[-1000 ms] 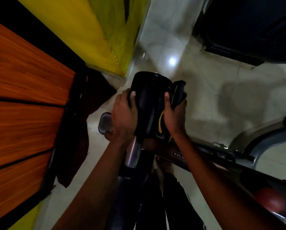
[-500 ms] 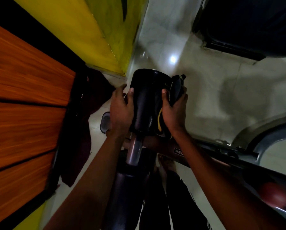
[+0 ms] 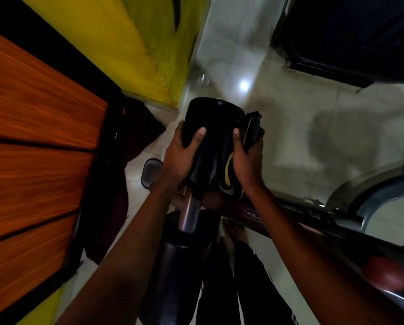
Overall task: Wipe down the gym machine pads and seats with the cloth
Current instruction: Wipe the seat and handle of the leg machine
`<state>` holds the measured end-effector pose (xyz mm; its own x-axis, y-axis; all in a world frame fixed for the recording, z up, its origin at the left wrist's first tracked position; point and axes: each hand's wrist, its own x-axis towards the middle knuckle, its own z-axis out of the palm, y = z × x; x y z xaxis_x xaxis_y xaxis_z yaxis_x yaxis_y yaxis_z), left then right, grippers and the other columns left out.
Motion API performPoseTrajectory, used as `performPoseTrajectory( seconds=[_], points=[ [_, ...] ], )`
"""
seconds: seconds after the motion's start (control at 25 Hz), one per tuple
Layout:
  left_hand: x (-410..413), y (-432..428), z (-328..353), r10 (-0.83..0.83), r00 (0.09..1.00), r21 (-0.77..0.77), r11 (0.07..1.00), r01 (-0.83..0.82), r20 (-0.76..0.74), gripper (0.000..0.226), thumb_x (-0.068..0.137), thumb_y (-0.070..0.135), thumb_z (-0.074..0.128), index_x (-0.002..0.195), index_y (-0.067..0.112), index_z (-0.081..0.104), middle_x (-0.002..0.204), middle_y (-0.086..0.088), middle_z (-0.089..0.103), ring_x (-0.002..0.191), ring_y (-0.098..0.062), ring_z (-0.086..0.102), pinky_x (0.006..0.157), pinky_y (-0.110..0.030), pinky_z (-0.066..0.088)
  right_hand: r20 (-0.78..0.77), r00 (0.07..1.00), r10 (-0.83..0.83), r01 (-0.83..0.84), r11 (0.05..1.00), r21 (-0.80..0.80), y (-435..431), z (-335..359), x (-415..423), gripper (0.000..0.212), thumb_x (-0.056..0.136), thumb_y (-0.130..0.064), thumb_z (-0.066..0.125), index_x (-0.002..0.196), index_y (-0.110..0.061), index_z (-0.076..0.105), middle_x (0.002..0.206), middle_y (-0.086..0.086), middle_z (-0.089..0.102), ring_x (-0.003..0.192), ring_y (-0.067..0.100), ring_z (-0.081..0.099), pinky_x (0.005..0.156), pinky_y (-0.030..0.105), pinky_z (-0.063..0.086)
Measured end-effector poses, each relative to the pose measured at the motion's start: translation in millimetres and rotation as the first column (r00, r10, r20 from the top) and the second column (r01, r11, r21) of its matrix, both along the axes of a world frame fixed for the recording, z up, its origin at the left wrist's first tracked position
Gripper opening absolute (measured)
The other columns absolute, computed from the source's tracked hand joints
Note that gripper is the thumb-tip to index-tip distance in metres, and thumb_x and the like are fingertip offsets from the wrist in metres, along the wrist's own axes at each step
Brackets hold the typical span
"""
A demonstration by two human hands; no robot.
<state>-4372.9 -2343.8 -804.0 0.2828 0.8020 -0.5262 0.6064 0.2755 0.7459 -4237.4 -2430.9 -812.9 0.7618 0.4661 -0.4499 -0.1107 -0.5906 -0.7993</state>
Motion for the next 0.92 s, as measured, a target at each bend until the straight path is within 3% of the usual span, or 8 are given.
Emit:
performPoseTrajectory(
  seconds=[0.16,0.28,0.36,0.56,0.68,0.92],
  points=[
    [-1.7,1.9,-1.8,0.008,0.998,-0.029,1.000,-0.006,0.070,0.072,0.081,0.079,0.048,0.139,0.036,0.047,0.133,0.010,0.061,0.122,-0.009,0.057,0.107,-0.040,0.045,0.072,0.996,0.058,-0.052,0.995,-0.081,2.4,7.6,0.1,0.065,0.096,-0.049,0.057,0.147,-0.014,0.038,0.136,0.013,0.052,0.122,0.032,0.056,0.095,0.038,0.046],
    [-4.5,1.0,5.7,0.006,1.000,0.044,0.999,-0.007,0.022,0.080,0.088,0.074,0.046,0.149,0.023,0.037,0.152,-0.002,0.043,0.138,-0.016,0.043,0.114,-0.043,0.036,0.104,0.984,0.142,-0.130,0.985,-0.113,0.4,20.7,11.9,0.056,0.098,-0.046,0.056,0.145,-0.018,0.042,0.131,0.016,0.055,0.119,0.036,0.058,0.092,0.037,0.046],
    [-8.3,1.3,25.9,0.016,1.000,0.113,0.993,-0.017,0.016,0.071,0.095,0.062,0.045,0.150,0.018,0.036,0.154,-0.007,0.037,0.140,-0.020,0.038,0.116,-0.042,0.033,0.141,0.963,0.231,-0.217,0.970,-0.107,-2.4,38.5,24.9,0.051,0.098,-0.045,0.056,0.140,-0.018,0.048,0.128,0.017,0.058,0.116,0.037,0.058,0.089,0.034,0.044],
    [-33.3,9.2,104.4,0.012,1.000,0.293,0.956,-0.017,0.017,0.055,0.097,0.048,0.054,0.141,0.015,0.051,0.140,-0.009,0.052,0.127,-0.019,0.050,0.102,-0.025,0.039,0.179,0.885,0.429,-0.416,0.903,-0.106,6.7,118.7,52.4,0.043,0.095,-0.050,0.060,0.124,-0.018,0.060,0.117,0.011,0.067,0.110,0.030,0.063,0.082,0.029,0.044],
    [-56.5,14.9,165.6,0.035,0.999,0.336,0.941,-0.037,0.010,0.053,0.096,0.047,0.055,0.141,0.018,0.052,0.143,-0.006,0.053,0.129,-0.020,0.050,0.103,-0.029,0.039,0.217,0.790,0.574,-0.567,0.818,-0.100,23.3,187.9,54.3,0.038,0.095,-0.049,0.060,0.118,-0.019,0.061,0.111,0.007,0.067,0.105,0.027,0.064,0.077,0.027,0.039],
    [-123.3,10.1,293.8,0.073,0.996,0.400,0.915,-0.050,-0.042,0.054,0.098,0.047,0.054,0.145,0.023,0.047,0.153,0.000,0.042,0.140,-0.016,0.038,0.113,-0.026,0.028,0.298,0.484,0.823,-0.827,0.541,-0.152,61.5,316.8,25.8,0.050,0.093,-0.051,0.062,0.133,-0.023,0.055,0.125,0.007,0.065,0.114,0.025,0.062,0.081,0.026,0.037]
  ],
)
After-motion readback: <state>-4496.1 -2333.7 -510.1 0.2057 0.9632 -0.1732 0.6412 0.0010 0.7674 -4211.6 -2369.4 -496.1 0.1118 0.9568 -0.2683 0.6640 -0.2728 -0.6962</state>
